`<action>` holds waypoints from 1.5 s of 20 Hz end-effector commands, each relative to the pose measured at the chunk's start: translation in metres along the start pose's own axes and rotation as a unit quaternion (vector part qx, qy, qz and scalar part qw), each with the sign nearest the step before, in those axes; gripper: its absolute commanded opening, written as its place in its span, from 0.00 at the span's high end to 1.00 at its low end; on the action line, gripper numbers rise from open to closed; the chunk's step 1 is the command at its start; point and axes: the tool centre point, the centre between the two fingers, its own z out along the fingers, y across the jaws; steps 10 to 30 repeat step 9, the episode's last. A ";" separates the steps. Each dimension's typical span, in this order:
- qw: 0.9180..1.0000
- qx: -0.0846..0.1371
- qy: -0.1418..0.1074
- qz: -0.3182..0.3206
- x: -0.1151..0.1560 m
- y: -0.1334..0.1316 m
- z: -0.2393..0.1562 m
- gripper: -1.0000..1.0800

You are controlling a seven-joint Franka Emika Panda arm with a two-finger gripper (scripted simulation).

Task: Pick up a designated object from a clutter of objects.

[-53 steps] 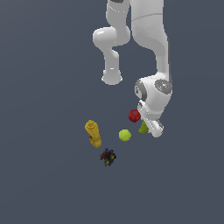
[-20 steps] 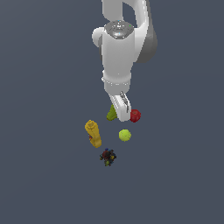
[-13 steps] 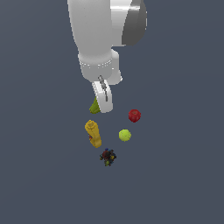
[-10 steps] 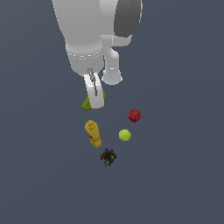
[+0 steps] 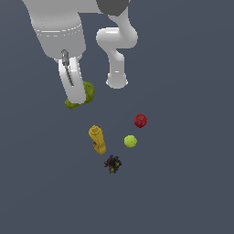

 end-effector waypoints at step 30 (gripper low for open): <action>1.000 0.001 0.000 -0.001 0.012 -0.002 -0.013 1.00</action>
